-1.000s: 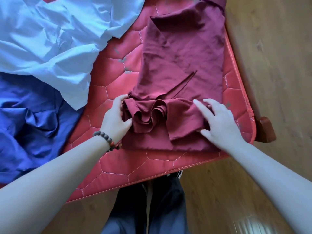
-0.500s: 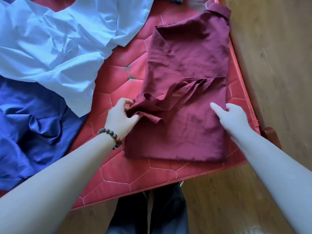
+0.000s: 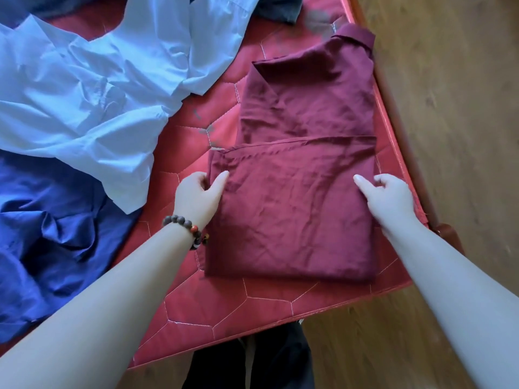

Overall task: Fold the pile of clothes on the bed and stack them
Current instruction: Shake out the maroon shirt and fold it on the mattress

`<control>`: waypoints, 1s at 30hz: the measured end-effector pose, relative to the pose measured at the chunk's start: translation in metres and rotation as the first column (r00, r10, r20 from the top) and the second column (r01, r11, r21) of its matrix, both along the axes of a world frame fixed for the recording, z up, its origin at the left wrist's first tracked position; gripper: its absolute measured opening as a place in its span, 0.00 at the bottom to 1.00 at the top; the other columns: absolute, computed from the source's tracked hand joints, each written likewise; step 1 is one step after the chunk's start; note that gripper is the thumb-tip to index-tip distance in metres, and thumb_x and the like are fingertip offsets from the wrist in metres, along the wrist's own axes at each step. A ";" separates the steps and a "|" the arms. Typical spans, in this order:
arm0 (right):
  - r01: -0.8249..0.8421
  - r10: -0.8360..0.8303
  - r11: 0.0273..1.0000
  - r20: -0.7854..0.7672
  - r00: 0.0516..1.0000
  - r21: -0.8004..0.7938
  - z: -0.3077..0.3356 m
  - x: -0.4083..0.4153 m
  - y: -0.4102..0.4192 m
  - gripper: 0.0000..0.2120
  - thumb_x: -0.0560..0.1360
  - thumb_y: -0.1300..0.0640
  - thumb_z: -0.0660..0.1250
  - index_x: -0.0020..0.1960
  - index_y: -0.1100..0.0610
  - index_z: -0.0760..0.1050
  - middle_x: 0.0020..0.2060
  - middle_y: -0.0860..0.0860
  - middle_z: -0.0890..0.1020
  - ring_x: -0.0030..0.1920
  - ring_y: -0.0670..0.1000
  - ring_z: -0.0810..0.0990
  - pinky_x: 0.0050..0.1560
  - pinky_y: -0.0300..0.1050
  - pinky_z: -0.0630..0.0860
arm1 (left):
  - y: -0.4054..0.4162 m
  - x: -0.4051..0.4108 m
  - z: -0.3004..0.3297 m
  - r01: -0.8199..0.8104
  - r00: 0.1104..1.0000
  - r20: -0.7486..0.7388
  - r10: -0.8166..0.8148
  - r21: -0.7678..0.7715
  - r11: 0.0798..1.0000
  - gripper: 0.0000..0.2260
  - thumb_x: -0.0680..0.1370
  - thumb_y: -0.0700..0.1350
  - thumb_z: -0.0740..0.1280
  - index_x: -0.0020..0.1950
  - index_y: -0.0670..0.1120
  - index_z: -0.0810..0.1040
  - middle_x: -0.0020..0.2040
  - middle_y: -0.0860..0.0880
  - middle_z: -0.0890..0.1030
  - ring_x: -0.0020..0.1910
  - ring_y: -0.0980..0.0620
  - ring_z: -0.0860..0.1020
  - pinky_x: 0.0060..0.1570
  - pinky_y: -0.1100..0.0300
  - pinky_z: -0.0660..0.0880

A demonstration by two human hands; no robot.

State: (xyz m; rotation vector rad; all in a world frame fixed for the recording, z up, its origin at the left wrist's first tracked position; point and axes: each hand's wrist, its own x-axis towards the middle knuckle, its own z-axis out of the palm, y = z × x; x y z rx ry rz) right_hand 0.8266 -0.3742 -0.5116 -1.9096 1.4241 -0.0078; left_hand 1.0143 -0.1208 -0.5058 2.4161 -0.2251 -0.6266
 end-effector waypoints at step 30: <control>0.021 -0.019 1.000 0.137 0.990 -0.014 -0.012 0.149 -0.123 0.09 0.79 0.55 0.63 0.44 0.60 0.72 0.40 0.52 0.77 0.43 0.55 0.74 0.44 0.46 0.68 | -0.146 0.143 -0.020 -0.043 0.991 0.123 0.060 -0.139 0.989 0.08 0.80 0.43 0.62 0.48 0.39 0.77 0.39 0.49 0.76 0.43 0.49 0.75 0.43 0.62 0.65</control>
